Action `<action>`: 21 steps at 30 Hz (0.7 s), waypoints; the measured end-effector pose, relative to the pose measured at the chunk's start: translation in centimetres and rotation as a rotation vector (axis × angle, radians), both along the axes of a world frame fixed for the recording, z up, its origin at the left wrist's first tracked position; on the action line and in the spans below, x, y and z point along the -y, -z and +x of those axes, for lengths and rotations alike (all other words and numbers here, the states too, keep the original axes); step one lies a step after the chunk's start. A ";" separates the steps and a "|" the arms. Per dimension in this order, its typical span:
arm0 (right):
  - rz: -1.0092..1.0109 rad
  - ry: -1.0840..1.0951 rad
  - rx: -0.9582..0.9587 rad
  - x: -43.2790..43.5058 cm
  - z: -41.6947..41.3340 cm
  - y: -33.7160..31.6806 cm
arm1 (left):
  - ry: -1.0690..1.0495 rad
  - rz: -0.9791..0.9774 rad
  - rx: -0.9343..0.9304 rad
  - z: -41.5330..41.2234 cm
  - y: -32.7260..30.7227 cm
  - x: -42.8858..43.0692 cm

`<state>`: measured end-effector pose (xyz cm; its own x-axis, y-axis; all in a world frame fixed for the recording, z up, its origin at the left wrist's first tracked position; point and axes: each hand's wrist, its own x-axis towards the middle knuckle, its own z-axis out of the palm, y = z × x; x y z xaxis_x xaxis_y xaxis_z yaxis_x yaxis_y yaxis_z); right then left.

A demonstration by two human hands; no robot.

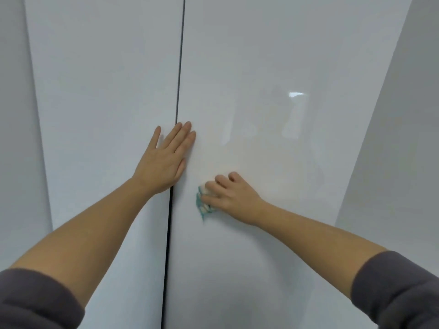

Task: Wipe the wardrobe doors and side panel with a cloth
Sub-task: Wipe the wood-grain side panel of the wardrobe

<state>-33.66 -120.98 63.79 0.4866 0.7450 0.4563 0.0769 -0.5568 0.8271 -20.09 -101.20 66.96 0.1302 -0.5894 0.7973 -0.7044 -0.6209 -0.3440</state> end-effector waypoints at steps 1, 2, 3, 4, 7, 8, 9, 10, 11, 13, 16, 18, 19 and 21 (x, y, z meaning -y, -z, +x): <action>0.070 -0.011 0.089 -0.7 0.9 -2.3 | -0.004 -0.004 -0.001 0.3 -0.2 -0.3; 0.125 -0.009 0.162 -1.4 1.7 -4.2 | -0.007 -0.007 -0.003 0.5 -0.4 -0.5; 0.164 -0.004 0.211 -2.0 2.4 -5.5 | -0.013 -0.010 -0.002 0.6 -0.6 -0.7; 0.198 -0.004 0.240 -2.5 3.1 -5.9 | -0.017 -0.021 -0.003 0.8 -0.7 -0.9; 0.255 -0.020 0.265 -4.0 4.8 -3.8 | -0.022 -0.068 -0.031 1.7 -0.3 -1.3; 0.257 -0.021 0.257 -4.6 5.4 -2.7 | -0.022 -0.082 -0.041 2.1 0.0 -1.3; 0.260 -0.016 0.254 -4.9 5.6 -1.9 | -0.012 -0.090 -0.048 2.3 0.2 -1.3; 0.268 -0.010 0.257 -5.2 5.9 -1.2 | 0.002 -0.093 -0.060 2.6 0.5 -1.2; 0.279 -0.010 0.267 -5.3 6.1 -0.8 | 0.013 -0.099 -0.068 2.8 0.6 -1.2; 0.288 -0.022 0.268 -5.5 6.2 -0.4 | 0.031 -0.112 -0.080 3.1 0.7 -1.1; 0.289 -0.041 0.252 -5.5 6.1 0.6 | 0.048 -0.118 -0.107 2.9 0.8 -0.9; 0.291 -0.040 0.221 -5.9 5.9 2.2 | 0.058 -0.116 -0.139 2.8 0.9 -1.0; 0.276 -0.035 0.192 -5.9 5.7 3.4 | 0.058 -0.110 -0.148 2.7 0.9 -1.0; 0.232 -0.003 0.112 -6.1 5.3 6.4 | 0.063 -0.091 -0.152 2.7 1.2 -1.2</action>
<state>-28.37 -114.91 57.43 0.4214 0.6156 0.6659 -0.0058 -0.7325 0.6808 -17.43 -99.98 65.76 0.2180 -0.5263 0.8219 -0.7825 -0.5975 -0.1750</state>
